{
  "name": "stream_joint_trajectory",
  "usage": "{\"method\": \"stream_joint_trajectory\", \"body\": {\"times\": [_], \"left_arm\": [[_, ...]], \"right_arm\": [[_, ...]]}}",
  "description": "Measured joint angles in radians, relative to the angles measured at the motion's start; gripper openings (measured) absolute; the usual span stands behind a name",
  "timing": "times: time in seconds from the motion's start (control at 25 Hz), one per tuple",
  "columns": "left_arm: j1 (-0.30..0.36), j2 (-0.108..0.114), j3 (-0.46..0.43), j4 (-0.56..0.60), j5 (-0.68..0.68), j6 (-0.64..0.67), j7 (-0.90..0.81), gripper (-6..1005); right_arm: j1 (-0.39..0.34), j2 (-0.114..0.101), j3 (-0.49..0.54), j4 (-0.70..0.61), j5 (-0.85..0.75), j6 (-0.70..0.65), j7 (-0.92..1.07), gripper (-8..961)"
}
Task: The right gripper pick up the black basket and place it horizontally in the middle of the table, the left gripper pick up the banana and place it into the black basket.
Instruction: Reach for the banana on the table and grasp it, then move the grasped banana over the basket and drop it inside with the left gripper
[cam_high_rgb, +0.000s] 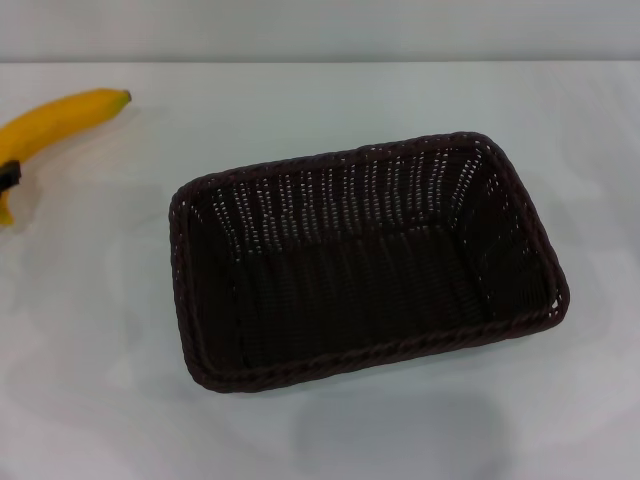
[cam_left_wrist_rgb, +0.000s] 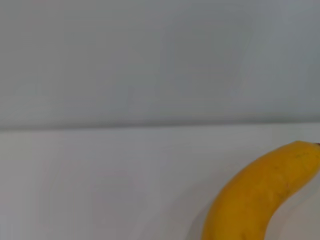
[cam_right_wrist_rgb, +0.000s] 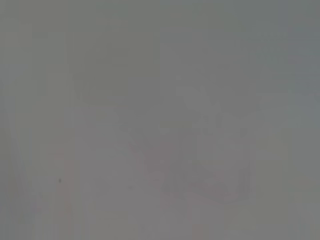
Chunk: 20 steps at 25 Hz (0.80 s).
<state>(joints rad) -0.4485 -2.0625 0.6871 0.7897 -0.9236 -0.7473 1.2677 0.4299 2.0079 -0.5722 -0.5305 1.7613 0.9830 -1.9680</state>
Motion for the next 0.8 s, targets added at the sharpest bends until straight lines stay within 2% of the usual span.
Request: {"method": "stream_joint_trajectory", "body": {"times": [0.08, 0.2, 0.4, 0.56, 0.68, 0.8], "left_arm": [[0.001, 0.001, 0.000, 0.043, -0.001, -0.043, -0.006, 486], [0.001, 0.000, 0.004, 0.158, 0.001, -0.175, -0.036, 489], [-0.017, -0.006, 0.027, 0.393, -0.001, -0.507, -0.061, 495], [-0.027, -0.010, 0.068, 0.552, -0.071, -0.720, -0.107, 500], [-0.034, -0.005, 0.093, 0.611, -0.146, -0.834, -0.136, 503], [-0.049, -0.005, 0.100, 0.614, -0.183, -0.927, -0.150, 506]], "right_arm": [[0.001, 0.000, 0.000, 0.000, 0.002, 0.001, 0.000, 628], [0.007, -0.001, 0.000, -0.003, 0.005, 0.006, -0.002, 628], [0.020, 0.000, 0.000, -0.004, 0.006, 0.008, -0.015, 629], [0.024, 0.000, 0.000, -0.008, 0.006, 0.013, -0.021, 629], [0.021, 0.000, 0.005, -0.010, 0.006, 0.023, -0.028, 630], [0.017, -0.001, 0.010, -0.011, 0.006, 0.027, -0.029, 630]]}}
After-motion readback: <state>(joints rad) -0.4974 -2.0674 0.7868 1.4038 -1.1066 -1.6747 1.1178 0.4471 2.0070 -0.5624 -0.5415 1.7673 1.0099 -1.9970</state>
